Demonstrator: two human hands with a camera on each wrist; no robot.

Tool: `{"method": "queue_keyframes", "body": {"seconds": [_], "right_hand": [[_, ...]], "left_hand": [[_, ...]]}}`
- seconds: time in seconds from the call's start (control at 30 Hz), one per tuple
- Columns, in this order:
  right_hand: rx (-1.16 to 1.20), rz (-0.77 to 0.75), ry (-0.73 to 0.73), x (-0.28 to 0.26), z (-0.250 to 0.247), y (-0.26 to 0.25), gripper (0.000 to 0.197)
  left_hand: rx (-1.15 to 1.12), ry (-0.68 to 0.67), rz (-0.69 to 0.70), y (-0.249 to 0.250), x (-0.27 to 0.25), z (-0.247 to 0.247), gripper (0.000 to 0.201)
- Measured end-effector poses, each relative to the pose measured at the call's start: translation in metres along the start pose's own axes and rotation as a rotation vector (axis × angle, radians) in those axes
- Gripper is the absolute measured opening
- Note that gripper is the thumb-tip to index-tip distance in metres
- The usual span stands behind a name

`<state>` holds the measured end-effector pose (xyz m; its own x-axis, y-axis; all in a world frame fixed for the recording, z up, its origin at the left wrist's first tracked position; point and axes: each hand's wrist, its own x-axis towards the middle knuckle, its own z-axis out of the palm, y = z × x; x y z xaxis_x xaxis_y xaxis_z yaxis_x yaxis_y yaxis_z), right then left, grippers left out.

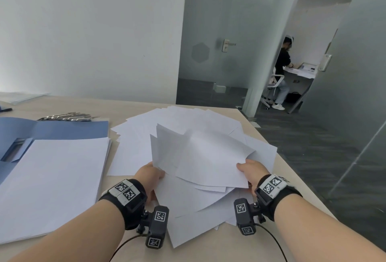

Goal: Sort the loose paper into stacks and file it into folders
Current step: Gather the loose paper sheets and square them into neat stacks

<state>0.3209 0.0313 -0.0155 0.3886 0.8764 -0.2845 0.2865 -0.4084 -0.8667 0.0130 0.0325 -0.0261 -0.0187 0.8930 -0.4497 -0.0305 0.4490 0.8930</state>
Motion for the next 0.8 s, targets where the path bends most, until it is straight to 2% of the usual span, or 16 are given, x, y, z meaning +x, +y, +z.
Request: {"method": "queue_keyframes", "body": {"seconds": [0.07, 0.17, 0.33, 0.47, 0.6, 0.67, 0.73, 0.8], "right_hand": [[-0.111, -0.003, -0.001, -0.003, -0.008, -0.004, 0.030], [-0.311, -0.017, -0.029, 0.004, -0.028, -0.002, 0.028], [-0.415, 0.005, -0.096, 0.002, -0.031, 0.001, 0.007], [-0.410, -0.008, -0.136, -0.003, -0.008, -0.001, 0.013], [-0.506, -0.090, -0.216, -0.008, 0.012, -0.005, 0.027], [-0.492, -0.127, -0.250, -0.012, 0.014, -0.006, 0.023], [-0.474, -0.162, -0.295, -0.018, 0.017, -0.006, 0.019], [-0.493, -0.198, -0.332, -0.026, 0.019, -0.008, 0.024]], "left_hand": [[0.010, 0.020, 0.001, 0.001, 0.002, -0.005, 0.023], [0.008, 0.067, 0.038, 0.005, 0.003, -0.011, 0.016], [0.043, 0.046, -0.010, 0.010, 0.004, -0.015, 0.024], [0.084, 0.018, -0.047, 0.012, 0.002, -0.012, 0.033], [0.036, -0.022, -0.081, 0.010, 0.000, -0.015, 0.030], [0.039, -0.041, -0.108, 0.010, -0.001, -0.016, 0.043], [0.083, -0.010, -0.063, 0.011, -0.001, -0.018, 0.036], [0.109, -0.019, 0.002, 0.011, 0.001, -0.018, 0.030]]}}
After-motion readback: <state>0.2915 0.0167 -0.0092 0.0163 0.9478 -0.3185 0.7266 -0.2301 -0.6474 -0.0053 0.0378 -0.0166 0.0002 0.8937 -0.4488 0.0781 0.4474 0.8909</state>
